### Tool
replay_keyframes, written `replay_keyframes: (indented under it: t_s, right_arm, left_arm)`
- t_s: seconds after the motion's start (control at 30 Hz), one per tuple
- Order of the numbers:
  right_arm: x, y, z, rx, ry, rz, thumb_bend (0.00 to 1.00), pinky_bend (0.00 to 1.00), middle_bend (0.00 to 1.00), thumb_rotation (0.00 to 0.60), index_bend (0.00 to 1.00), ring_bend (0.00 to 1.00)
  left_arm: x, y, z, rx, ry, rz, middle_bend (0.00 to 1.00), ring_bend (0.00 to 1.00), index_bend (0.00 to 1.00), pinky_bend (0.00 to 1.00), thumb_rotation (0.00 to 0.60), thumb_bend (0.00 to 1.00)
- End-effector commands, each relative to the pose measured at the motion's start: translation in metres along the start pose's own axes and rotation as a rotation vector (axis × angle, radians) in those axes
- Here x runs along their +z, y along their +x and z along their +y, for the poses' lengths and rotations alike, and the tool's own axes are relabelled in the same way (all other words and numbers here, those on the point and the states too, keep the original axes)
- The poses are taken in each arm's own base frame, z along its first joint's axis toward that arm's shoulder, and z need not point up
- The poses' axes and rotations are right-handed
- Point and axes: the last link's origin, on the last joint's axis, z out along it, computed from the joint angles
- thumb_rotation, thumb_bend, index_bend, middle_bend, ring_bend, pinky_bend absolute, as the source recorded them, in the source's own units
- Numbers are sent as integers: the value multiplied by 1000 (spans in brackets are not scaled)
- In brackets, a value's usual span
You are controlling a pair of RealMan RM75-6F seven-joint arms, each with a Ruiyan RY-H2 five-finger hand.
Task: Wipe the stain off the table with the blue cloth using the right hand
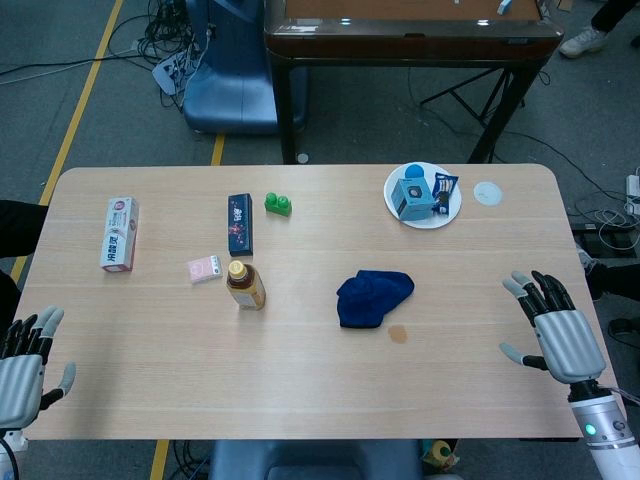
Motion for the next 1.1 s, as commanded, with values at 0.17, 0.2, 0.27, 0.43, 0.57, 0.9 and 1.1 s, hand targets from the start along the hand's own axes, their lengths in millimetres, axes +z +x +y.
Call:
replay_keyframes:
  t_s: [0.17, 0.2, 0.27, 0.43, 0.57, 0.9, 1.1]
  right_arm:
    - [-1, -1, 0, 2, -4, -7, 222, 10, 127, 600, 96, 18]
    - [-1, -1, 0, 1, -3, -7, 222, 10, 126, 600, 96, 18]
    - [0, 0, -1, -1, 1, -3, 222, 10, 126, 600, 96, 17]
    - [6, 2, -5, -14, 17, -4, 222, 18, 143, 600, 97, 30]
    - [20, 3, -14, -20, 46, -27, 222, 41, 150, 600, 96, 37]
    - [78, -7, -54, -31, 160, -146, 221, 223, 204, 600, 132, 102]
    - [117, -20, -77, -34, 196, -198, 222, 255, 228, 600, 179, 122]
  left_arm:
    - [1, 0, -1, -2, 1, -2, 0, 0, 0, 0, 600, 381]
    - [1, 0, -1, -2, 1, -2, 0, 0, 0, 0, 600, 380]
    - [1, 1, -1, -3, -1, 3, 0, 0, 0, 0, 600, 380]
    - [1, 1, -1, -5, -1, 3, 0, 0, 0, 0, 600, 380]
    - [1, 1, 0, -8, -4, 3, 0, 0, 0, 0, 600, 380]
    - [-2, 5, 0, -12, -1, 15, 0, 0, 0, 0, 600, 380]
    - [-7, 9, -1, -10, 5, 24, 0, 0, 0, 0, 600, 380]
